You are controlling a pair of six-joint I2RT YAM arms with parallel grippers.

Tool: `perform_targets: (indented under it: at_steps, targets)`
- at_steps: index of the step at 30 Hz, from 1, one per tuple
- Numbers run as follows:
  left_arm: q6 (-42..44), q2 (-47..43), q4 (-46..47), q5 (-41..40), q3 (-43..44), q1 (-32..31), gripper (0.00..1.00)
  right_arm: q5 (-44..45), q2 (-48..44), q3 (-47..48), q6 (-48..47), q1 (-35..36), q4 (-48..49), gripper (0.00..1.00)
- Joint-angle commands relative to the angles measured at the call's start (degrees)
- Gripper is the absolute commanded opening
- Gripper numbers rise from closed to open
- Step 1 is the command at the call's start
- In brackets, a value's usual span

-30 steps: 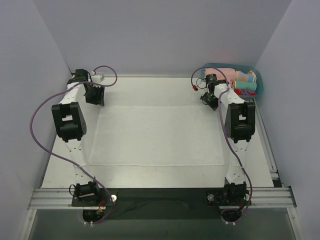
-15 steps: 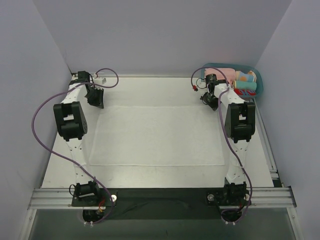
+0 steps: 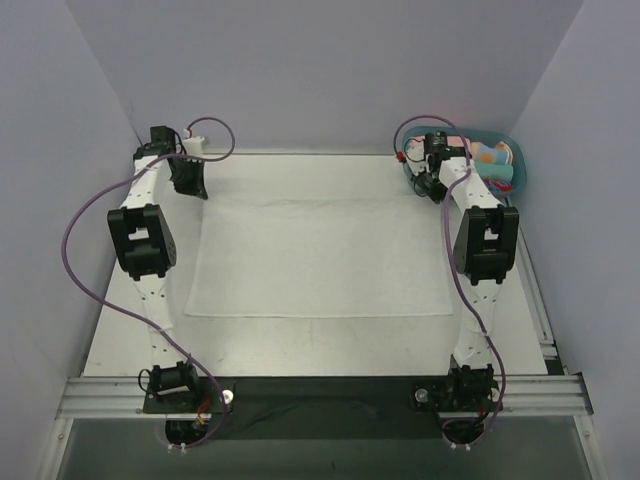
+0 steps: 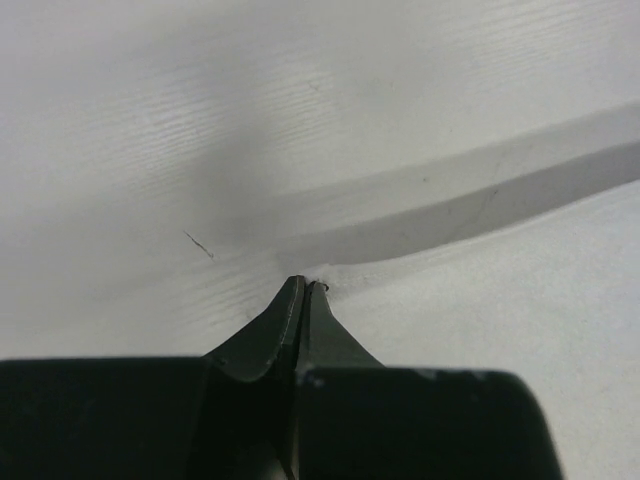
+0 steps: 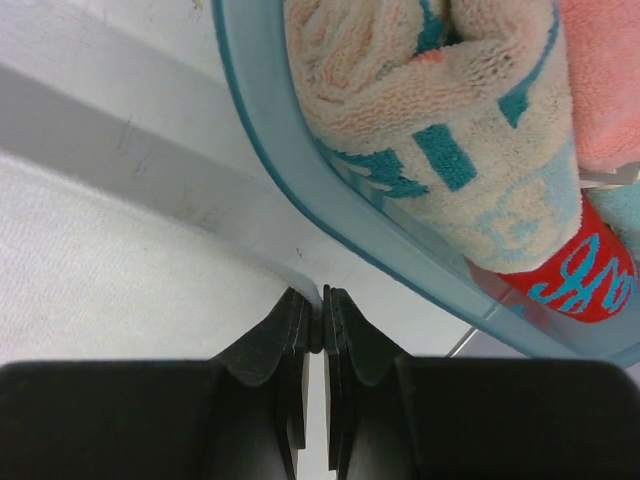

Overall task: Roll the towels
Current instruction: Fold the towel

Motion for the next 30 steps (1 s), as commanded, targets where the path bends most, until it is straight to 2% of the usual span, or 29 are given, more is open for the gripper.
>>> perform_targets:
  at_steps: [1, 5, 8, 16, 19, 26, 30]
  targets:
    - [-0.6, 0.1, 0.0, 2.1, 5.9, 0.4, 0.0, 1.5, 0.3, 3.9, -1.3, -0.8, -1.6, 0.0]
    - [-1.2, -0.9, -0.2, 4.2, 10.3, 0.9, 0.0, 0.4, -1.4, 4.5, -2.2, -1.4, -1.7, 0.0]
    - [0.2, -4.5, -1.1, 6.1, 8.9, 1.0, 0.0, -2.2, -5.9, 0.1, -3.7, -1.6, -1.8, 0.0]
    - [6.5, -18.3, -1.4, 8.2, -12.2, 3.4, 0.0, -8.5, -20.7, -18.3, -8.6, -2.1, -2.2, 0.0]
    - [8.0, -22.3, -2.1, 8.2, -16.5, 5.3, 0.0, -11.4, -24.3, -23.6, -11.3, -2.8, -4.3, 0.0]
    - [13.6, -27.5, -6.2, 6.2, -27.6, 7.3, 0.0, -16.9, -25.0, -28.6, -15.7, -3.5, -15.5, 0.0]
    - [12.4, -25.6, -6.5, 3.7, -31.4, 7.2, 0.0, -17.8, -21.1, -28.5, -14.2, -3.3, -18.7, 0.0]
